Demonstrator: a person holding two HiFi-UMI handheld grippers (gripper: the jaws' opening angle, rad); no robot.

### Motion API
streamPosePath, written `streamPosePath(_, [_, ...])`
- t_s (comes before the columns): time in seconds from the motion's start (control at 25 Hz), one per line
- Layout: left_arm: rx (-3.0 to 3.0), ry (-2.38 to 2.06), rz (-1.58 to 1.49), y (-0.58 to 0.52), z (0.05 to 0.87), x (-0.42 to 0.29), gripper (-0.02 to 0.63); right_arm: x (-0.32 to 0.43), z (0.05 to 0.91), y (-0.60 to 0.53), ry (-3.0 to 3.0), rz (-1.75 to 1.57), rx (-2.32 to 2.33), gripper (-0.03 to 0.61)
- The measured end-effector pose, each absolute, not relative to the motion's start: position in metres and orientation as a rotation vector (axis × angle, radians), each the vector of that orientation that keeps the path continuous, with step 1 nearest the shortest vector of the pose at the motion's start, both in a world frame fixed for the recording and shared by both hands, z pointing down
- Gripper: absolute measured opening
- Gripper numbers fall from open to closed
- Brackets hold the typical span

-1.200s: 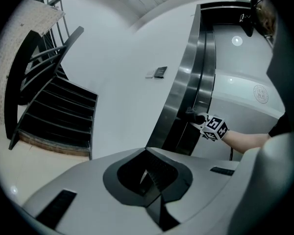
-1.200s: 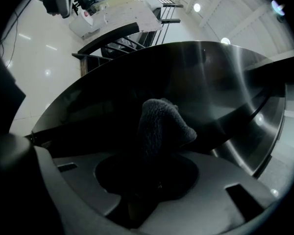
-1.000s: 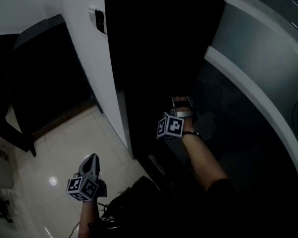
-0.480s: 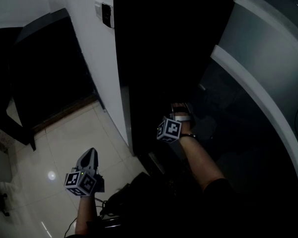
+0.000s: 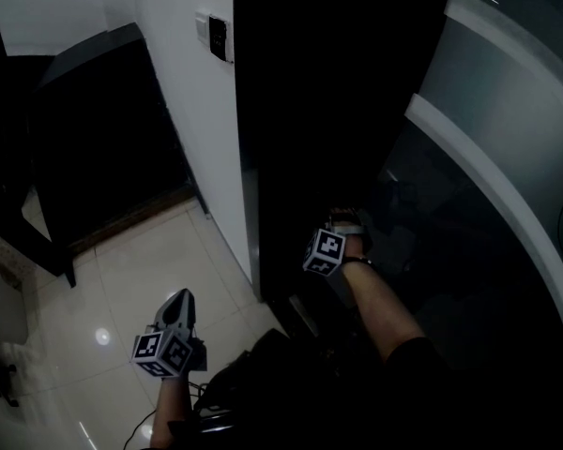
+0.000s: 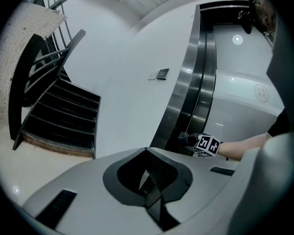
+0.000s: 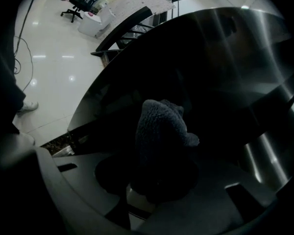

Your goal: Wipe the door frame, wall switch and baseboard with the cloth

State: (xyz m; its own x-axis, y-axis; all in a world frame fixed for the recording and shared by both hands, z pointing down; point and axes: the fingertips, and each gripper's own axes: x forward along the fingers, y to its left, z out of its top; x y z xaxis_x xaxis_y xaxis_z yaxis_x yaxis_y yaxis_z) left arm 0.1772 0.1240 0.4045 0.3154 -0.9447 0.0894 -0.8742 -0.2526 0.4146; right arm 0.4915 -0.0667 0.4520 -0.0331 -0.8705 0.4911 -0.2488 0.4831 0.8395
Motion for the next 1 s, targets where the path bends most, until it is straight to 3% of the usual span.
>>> streamPosePath(0.28, [2.216, -1.598, -0.279, 0.134, 0.400, 0.173, -0.006, 0.489, 0.448, -0.040, -1.611, -0.644, 0.986, 0.104])
streamPosePath(0.72, [2.300, -1.446, -0.315, 0.119, 0.394, 0.205, -0.006, 0.494, 0.102, -0.011, -1.600, -1.340, 1.510, 0.104])
streamPosePath(1.0, [2.295, -1.470, -0.378, 0.115, 0.384, 0.196, -0.006, 0.465, 0.048, -0.042, -1.527, -1.440, 1.501, 0.104])
